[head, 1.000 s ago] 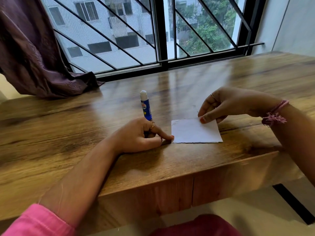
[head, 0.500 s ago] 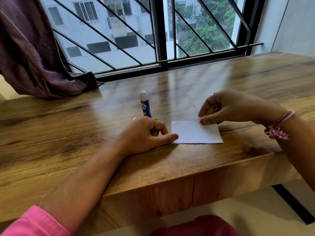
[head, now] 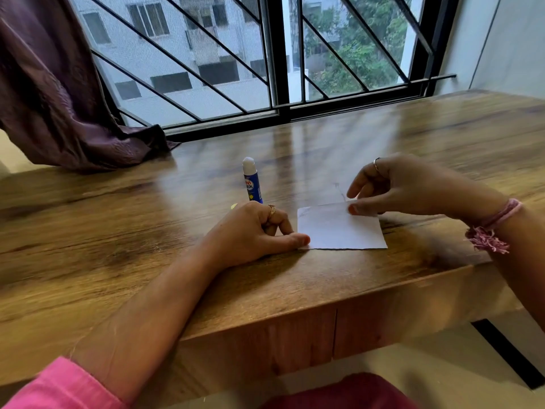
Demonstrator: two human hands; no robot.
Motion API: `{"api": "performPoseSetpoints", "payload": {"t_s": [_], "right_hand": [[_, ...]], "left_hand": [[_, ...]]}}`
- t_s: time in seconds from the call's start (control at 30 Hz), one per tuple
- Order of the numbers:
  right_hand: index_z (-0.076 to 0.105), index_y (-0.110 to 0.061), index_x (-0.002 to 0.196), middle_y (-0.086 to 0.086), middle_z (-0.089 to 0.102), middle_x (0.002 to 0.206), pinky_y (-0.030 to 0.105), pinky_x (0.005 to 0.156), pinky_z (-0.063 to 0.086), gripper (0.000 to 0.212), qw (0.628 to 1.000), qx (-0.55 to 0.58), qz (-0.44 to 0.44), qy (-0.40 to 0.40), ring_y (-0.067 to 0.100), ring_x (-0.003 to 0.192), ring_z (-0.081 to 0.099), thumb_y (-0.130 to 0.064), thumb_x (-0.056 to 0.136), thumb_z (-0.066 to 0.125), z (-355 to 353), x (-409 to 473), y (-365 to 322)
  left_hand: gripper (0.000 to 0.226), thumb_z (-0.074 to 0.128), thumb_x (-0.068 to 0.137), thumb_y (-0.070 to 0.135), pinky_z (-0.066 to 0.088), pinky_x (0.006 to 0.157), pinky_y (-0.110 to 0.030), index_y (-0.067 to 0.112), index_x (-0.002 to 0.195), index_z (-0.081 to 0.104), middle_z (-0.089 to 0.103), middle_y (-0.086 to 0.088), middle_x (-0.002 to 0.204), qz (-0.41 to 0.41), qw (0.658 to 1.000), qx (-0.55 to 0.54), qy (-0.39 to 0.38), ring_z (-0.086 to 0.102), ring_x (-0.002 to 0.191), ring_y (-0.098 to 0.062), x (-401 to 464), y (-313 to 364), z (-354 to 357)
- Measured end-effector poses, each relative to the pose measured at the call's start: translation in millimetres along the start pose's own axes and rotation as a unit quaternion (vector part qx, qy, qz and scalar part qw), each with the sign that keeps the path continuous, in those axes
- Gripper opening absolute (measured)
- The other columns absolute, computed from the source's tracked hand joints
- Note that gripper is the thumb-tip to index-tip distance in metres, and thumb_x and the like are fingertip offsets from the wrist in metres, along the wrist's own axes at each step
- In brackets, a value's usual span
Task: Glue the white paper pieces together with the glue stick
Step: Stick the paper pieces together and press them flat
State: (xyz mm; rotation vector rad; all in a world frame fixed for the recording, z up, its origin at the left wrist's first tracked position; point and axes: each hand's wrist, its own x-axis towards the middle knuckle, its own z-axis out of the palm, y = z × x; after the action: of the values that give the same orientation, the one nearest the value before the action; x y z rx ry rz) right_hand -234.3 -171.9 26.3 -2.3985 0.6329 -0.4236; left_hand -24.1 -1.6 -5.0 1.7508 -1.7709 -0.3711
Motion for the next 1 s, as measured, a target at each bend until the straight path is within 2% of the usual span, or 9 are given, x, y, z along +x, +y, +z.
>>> {"api": "performPoseSetpoints", "payload": {"t_s": [0.1,0.2,0.23,0.3,0.4,0.5,0.6,0.77,1.0], "right_hand": [[0.069,-0.028,0.084,-0.012,0.073,0.075,0.024,0.065,0.054,0.024,0.999,-0.031,-0.009,0.027,0.004,0.068,0.068,-0.040,0.066,0.078,-6,-5,-2],[0.066,-0.036,0.082,-0.037,0.065,0.076,0.006,0.057,0.043,0.016,0.995,-0.071,-0.041,0.064,-0.013,0.070,0.062,-0.043,0.071,0.074,-9,-12,-4],[0.064,-0.039,0.082,-0.037,0.064,0.076,0.004,0.057,0.041,0.012,0.991,-0.093,-0.064,0.072,-0.016,0.072,0.060,-0.042,0.073,0.071,-9,-14,-6],[0.062,-0.045,0.090,-0.023,0.065,0.078,0.005,0.060,0.042,0.012,0.981,-0.140,-0.126,0.051,-0.016,0.077,0.058,-0.036,0.082,0.063,-5,-20,-11],[0.067,-0.037,0.105,-0.016,0.054,0.092,0.003,0.065,0.040,0.022,0.967,-0.152,-0.206,-0.018,-0.007,0.077,0.057,-0.025,0.094,0.052,11,-24,-13],[0.069,-0.037,0.109,-0.008,0.051,0.091,0.008,0.072,0.037,0.031,0.955,-0.153,-0.251,-0.031,-0.001,0.080,0.051,-0.025,0.096,0.043,27,-27,-11],[0.068,-0.036,0.111,-0.008,0.047,0.092,0.012,0.075,0.033,0.034,0.945,-0.162,-0.282,-0.026,0.001,0.082,0.044,-0.019,0.096,0.043,32,-25,-10],[0.066,-0.040,0.113,-0.008,0.046,0.093,0.018,0.077,0.034,0.038,0.934,-0.197,-0.296,-0.031,0.010,0.081,0.044,-0.017,0.096,0.041,35,-22,-11],[0.067,-0.039,0.113,-0.010,0.046,0.094,0.012,0.079,0.033,0.041,0.945,-0.170,-0.276,-0.048,0.002,0.085,0.043,-0.011,0.093,0.044,27,-28,-3]], "left_hand": [[0.035,0.070,0.071,0.056,0.036,0.052,-0.025,0.021,0.067,0.069,0.045,0.009,0.044,-0.003,1.000,-0.001,-0.001,0.040,0.045,-0.005,0,1,0],[0.033,0.070,0.072,0.054,0.036,0.051,-0.025,0.021,0.068,0.069,0.044,0.010,0.044,-0.003,1.000,0.002,-0.002,0.040,0.044,-0.005,0,1,0],[0.033,0.070,0.072,0.054,0.036,0.052,-0.025,0.021,0.068,0.069,0.044,0.010,0.044,-0.003,1.000,0.003,-0.003,0.040,0.045,-0.005,0,1,0],[0.035,0.069,0.071,0.056,0.036,0.052,-0.026,0.021,0.068,0.069,0.045,0.007,0.045,-0.001,1.000,0.004,-0.002,0.041,0.045,-0.005,0,2,0],[0.037,0.068,0.070,0.057,0.037,0.052,-0.028,0.021,0.067,0.069,0.046,0.005,0.046,0.001,1.000,0.008,-0.002,0.041,0.045,-0.005,0,3,-1],[0.036,0.067,0.070,0.057,0.036,0.051,-0.027,0.021,0.067,0.068,0.046,0.006,0.045,0.001,1.000,0.004,-0.004,0.040,0.044,-0.005,0,3,0],[0.030,0.069,0.071,0.055,0.035,0.051,-0.027,0.025,0.065,0.068,0.047,0.006,0.045,0.000,1.000,-0.004,-0.005,0.040,0.044,-0.006,0,2,0],[0.028,0.070,0.071,0.054,0.034,0.050,-0.027,0.027,0.064,0.067,0.046,0.010,0.044,0.002,1.000,-0.006,-0.005,0.040,0.044,-0.006,0,0,1],[0.027,0.070,0.071,0.055,0.037,0.052,-0.032,0.029,0.063,0.065,0.048,0.006,0.046,0.004,1.000,-0.006,-0.007,0.042,0.046,-0.010,0,1,1]]}}
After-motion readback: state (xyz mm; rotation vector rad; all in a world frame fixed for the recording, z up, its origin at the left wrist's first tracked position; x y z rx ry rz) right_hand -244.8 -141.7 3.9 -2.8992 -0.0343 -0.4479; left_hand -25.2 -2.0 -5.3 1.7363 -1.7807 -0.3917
